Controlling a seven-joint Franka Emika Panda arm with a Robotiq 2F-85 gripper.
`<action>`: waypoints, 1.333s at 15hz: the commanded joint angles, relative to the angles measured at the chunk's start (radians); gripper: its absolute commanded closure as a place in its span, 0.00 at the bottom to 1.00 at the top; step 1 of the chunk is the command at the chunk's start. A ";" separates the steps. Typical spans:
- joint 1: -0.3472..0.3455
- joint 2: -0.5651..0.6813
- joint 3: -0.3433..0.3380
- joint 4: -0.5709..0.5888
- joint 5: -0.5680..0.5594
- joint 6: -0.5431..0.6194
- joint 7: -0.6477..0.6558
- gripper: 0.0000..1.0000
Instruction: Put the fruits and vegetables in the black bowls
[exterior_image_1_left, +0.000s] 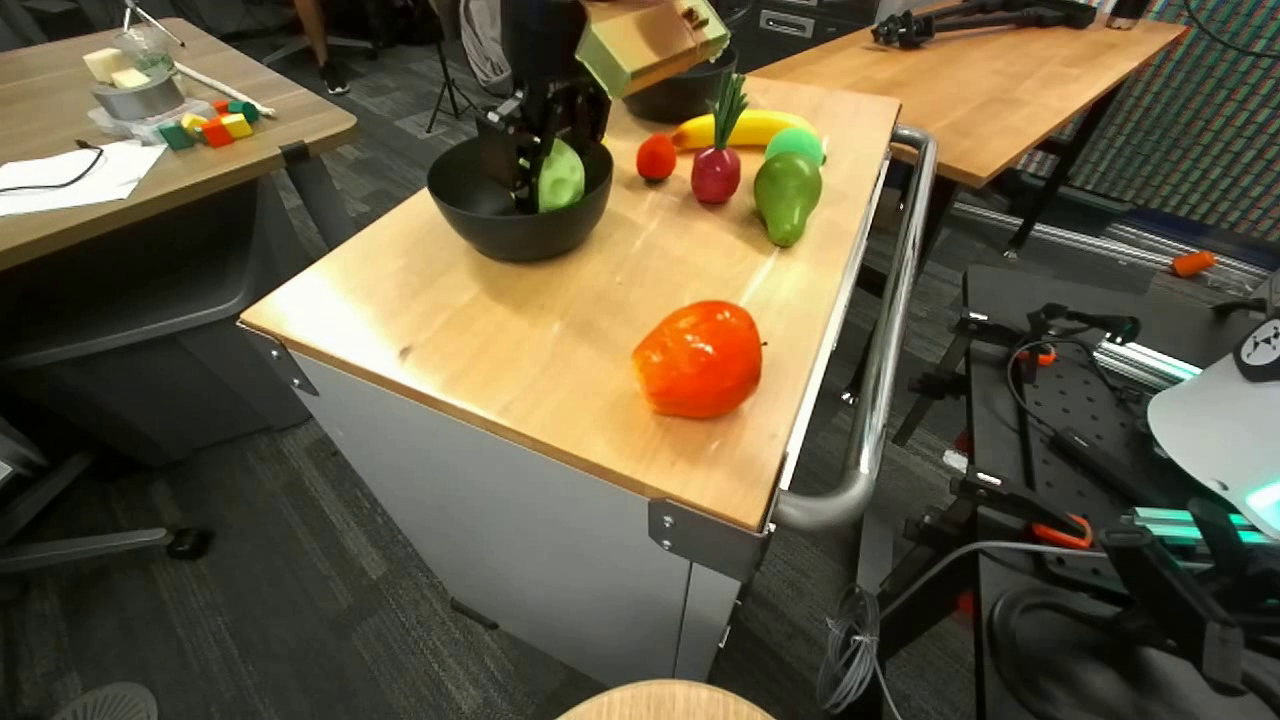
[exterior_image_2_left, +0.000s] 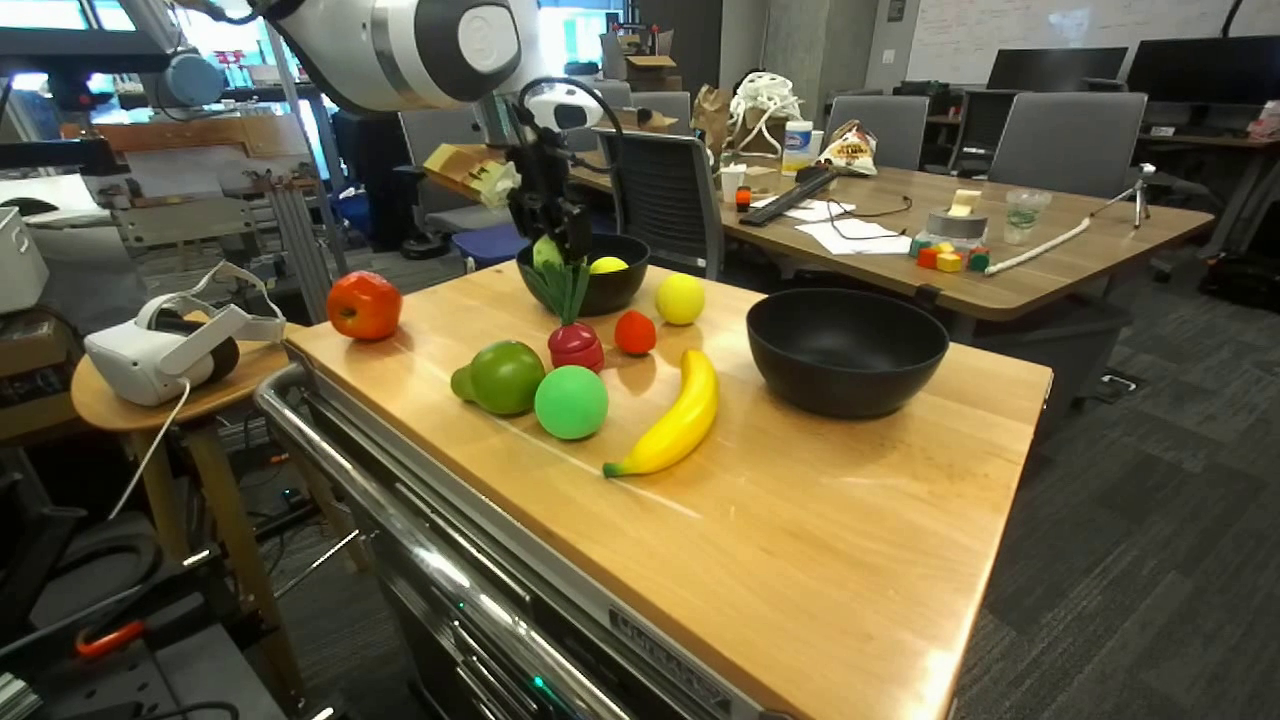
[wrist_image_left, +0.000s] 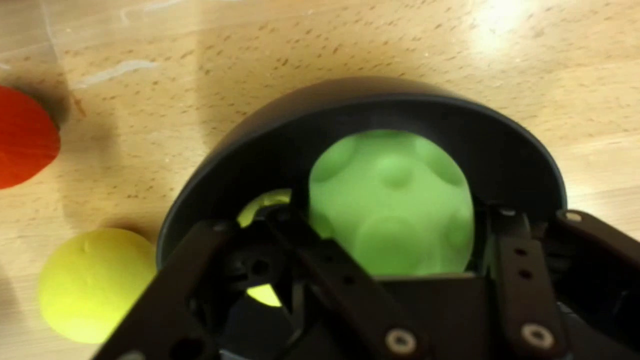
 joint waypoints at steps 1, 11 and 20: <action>0.001 -0.017 0.008 0.002 0.036 -0.007 -0.068 0.10; -0.032 -0.159 -0.099 0.007 -0.251 -0.009 0.014 0.01; -0.091 -0.021 -0.134 0.186 -0.039 -0.114 0.090 0.00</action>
